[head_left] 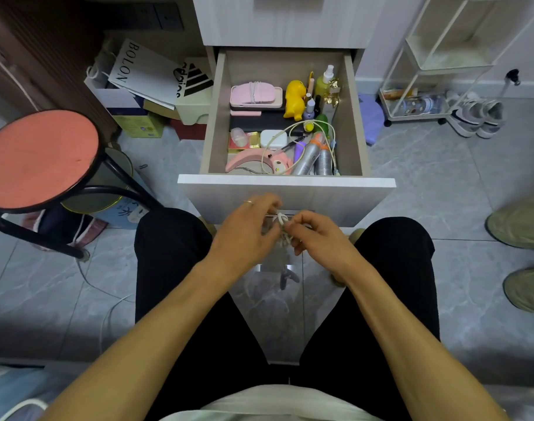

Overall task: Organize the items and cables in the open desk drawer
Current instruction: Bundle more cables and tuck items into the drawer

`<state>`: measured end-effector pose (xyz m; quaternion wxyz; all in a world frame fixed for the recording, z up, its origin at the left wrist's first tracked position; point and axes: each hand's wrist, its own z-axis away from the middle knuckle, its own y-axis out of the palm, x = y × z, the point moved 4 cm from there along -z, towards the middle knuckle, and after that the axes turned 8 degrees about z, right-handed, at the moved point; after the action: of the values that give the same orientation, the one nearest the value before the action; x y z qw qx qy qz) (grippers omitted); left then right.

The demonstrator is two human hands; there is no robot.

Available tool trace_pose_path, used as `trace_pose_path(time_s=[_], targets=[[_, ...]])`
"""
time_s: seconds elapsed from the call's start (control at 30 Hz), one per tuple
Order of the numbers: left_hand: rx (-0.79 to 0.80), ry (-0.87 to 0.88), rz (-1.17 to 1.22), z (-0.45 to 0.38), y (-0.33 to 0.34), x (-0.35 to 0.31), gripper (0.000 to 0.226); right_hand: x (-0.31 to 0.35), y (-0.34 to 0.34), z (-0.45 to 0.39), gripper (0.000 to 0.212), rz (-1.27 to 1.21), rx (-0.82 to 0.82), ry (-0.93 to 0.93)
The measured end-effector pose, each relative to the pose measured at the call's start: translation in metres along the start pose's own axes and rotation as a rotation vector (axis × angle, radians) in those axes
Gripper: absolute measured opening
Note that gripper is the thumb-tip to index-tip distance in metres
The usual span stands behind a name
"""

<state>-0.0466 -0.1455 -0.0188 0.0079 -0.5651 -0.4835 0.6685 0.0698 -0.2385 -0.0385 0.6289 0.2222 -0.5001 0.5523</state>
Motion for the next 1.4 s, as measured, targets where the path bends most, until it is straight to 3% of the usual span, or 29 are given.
trace_pose_path(time_s=[0.1,0.13,0.2,0.3,0.43,0.5,0.53,0.57,0.67,0.73,0.77,0.83,0.87,0.93,1.0,1.07,1.17,1.4], targets=[[0.043,0.379,-0.322,-0.005,-0.002,-0.007,0.014,-0.002,-0.001,-0.002,0.022,-0.042,-0.015,0.023],[0.042,0.449,-0.379,-0.006,-0.003,-0.006,0.018,-0.002,-0.001,-0.003,0.023,-0.060,-0.018,0.034],[0.016,0.431,-0.344,-0.008,-0.008,0.000,0.021,-0.003,0.000,-0.004,0.024,-0.111,-0.020,0.061],[-0.103,0.094,0.063,-0.007,-0.012,0.007,0.005,-0.002,0.001,-0.007,0.022,-0.210,-0.039,0.085],[-0.287,-0.762,1.072,0.000,0.008,0.015,0.009,0.008,0.004,-0.014,0.015,-0.061,-0.007,0.019],[-0.210,-0.904,1.104,0.001,0.015,0.019,0.007,0.007,0.003,-0.016,0.013,0.103,-0.023,0.004],[-0.170,-0.825,0.958,0.000,0.013,0.025,0.004,0.005,0.003,-0.016,0.014,0.141,-0.024,0.008],[-0.138,-0.640,0.716,-0.004,0.007,0.028,0.004,0.002,0.002,-0.016,0.014,0.156,-0.017,0.012],[0.011,0.122,-0.003,-0.011,-0.002,0.014,0.023,-0.001,0.002,-0.016,0.014,0.187,0.017,0.016],[0.086,0.374,-0.247,-0.012,-0.005,0.007,0.023,-0.001,0.005,-0.018,0.016,0.193,0.024,0.012],[0.081,0.406,-0.299,-0.013,-0.007,0.005,0.022,-0.001,0.007,-0.018,0.017,0.184,0.021,0.013],[-0.003,0.240,-0.161,-0.015,-0.014,0.004,0.018,-0.002,0.010,-0.017,0.018,0.123,0.012,0.018],[-0.097,0.024,0.061,-0.016,-0.018,0.009,0.015,-0.002,0.009,-0.018,0.018,0.082,0.004,0.022],[-0.256,-0.536,0.742,-0.012,-0.014,0.025,0.015,0.000,0.007,-0.020,0.020,0.035,-0.019,0.024],[-0.277,-0.873,1.171,-0.004,0.001,0.032,0.013,0.002,0.005,-0.023,0.019,0.080,-0.040,0.010],[-0.210,-0.912,1.110,-0.001,0.008,0.035,0.013,-0.004,0.006,-0.024,0.018,0.134,-0.036,0.036],[-0.158,-0.816,0.945,-0.002,0.006,0.029,0.014,-0.018,0.005,-0.021,0.017,0.153,-0.009,0.105],[-0.130,-0.833,1.096,-0.002,-0.003,0.035,0.018,-0.019,0.011,-0.024,0.015,0.142,-0.069,-0.023]])
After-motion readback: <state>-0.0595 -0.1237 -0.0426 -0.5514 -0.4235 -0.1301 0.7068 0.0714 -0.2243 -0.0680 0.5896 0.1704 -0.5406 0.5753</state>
